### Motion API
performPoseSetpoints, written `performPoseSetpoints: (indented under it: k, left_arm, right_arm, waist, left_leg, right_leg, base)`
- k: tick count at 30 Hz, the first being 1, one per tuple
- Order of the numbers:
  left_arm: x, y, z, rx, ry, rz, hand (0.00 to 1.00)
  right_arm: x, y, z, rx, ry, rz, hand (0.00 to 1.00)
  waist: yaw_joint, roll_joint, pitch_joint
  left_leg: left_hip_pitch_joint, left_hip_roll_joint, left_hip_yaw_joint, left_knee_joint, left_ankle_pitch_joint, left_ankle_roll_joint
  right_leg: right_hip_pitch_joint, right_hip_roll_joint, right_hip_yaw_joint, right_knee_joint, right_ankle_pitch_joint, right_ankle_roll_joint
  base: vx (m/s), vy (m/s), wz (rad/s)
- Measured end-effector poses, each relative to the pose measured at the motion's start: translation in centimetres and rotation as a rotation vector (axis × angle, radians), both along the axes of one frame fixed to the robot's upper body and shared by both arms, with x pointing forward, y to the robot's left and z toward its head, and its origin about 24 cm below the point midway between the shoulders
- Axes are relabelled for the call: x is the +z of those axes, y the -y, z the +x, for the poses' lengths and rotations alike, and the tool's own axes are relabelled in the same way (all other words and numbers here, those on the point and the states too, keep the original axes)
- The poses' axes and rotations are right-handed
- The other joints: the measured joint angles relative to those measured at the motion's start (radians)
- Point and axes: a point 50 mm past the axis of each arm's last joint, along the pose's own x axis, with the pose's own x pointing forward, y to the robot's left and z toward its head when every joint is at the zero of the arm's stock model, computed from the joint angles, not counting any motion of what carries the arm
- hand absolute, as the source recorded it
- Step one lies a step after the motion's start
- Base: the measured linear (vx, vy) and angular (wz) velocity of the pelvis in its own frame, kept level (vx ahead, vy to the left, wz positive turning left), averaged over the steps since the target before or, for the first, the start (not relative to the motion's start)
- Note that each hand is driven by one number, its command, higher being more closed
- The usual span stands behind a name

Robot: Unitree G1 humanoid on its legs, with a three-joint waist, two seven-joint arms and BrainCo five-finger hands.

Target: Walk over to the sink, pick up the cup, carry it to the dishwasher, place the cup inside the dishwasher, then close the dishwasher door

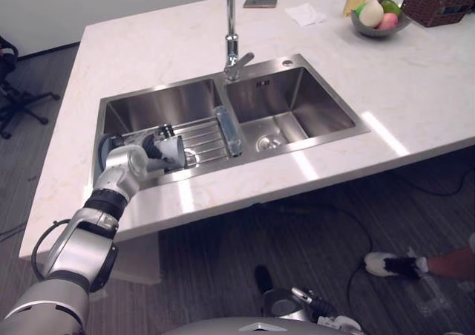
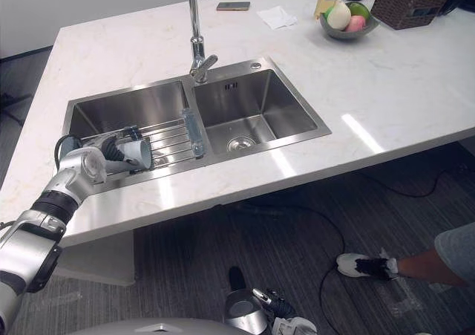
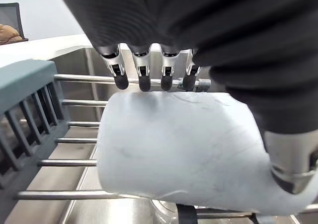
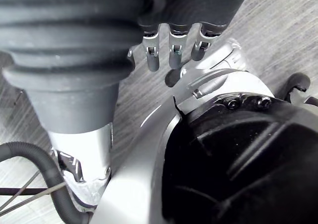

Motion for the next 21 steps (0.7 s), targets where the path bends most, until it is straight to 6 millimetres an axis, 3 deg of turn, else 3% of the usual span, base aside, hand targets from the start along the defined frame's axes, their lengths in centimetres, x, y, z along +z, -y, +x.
performPoseSetpoints:
  k: [21]
  left_arm:
    - [-1.6, -1.3, -0.6, 0.061, -0.055, 0.026, 0.0]
  right_arm:
    - [0.0, 0.1, 0.0, 0.003, -0.002, -0.005, 0.0]
  waist:
    - [-0.003, 0.004, 0.003]
  left_leg:
    - [-0.008, 0.002, 0.004, 0.0, -0.002, -0.003]
  right_leg:
    - [-0.01, 0.003, 0.004, -0.006, 0.0, 0.0]
  base:
    - [-0.03, -0.017, -0.01]
